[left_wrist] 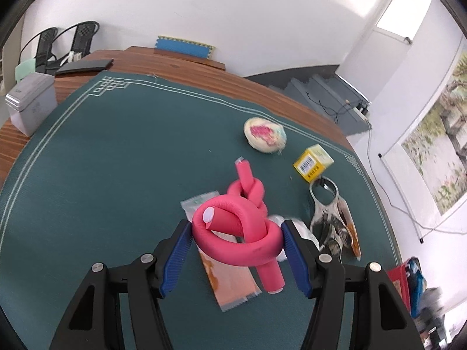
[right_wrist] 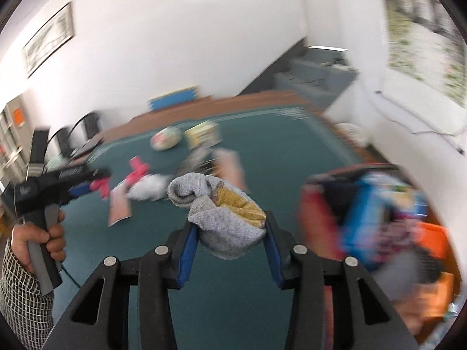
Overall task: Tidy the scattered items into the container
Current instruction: 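Grasp the pink curler with the left gripper while right gripper grasps grey sock, then carry the pink curler and grey sock to the red box and release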
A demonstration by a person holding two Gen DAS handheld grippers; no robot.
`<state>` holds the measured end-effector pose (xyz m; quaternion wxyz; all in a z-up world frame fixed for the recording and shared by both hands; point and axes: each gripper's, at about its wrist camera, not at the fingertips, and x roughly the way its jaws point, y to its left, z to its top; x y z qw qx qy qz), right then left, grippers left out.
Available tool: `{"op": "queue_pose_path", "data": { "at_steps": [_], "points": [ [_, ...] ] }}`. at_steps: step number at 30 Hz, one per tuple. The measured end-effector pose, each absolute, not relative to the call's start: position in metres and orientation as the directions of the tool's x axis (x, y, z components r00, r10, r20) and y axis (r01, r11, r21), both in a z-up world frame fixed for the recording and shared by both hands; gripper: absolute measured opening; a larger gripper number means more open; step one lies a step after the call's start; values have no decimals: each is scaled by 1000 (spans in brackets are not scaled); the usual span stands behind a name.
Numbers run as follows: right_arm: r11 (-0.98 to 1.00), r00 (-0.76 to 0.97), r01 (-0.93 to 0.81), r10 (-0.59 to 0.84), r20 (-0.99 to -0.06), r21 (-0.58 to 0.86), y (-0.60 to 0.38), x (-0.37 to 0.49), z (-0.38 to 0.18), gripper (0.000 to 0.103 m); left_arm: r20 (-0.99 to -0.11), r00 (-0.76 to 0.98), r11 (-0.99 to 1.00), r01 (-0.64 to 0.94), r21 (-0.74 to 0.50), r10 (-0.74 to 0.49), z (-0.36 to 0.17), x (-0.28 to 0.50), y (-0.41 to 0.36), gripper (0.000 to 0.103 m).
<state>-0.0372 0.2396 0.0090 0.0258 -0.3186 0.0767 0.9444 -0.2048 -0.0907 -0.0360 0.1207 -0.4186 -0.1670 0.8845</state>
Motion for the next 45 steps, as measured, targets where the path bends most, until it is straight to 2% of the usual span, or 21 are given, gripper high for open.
{"op": "queue_pose_path", "data": {
  "at_steps": [7,15,23,30,38,45],
  "points": [
    [-941,-802,-305,172,-572,144,323,24,25,46,-703,-618,-928,-138,-345,353,-33,-195,-66,64],
    [-884,-754,-439,265,-601,162,382,61,12,46,-699,-550,-889,-281,-361,457,-25,-167,-15,64],
    [-885,-748,-425,227,-623,188,401,49,-9,46,-655,-486,-808,-453,-376,578,7,-123,53,64],
    [-904,-721,-412,247,-647,114,404,41,-24,46,-627,-390,-710,-575,-406,675,27,-92,128,64],
    [-930,-750,-354,216,-626,103,400,52,-24,49,-646,-312,-652,-652,-387,696,29,-73,218,64],
    [-937,-780,-318,172,-602,143,405,66,-22,54,-680,-276,-635,-685,-357,679,15,-79,265,64]
  ]
}}
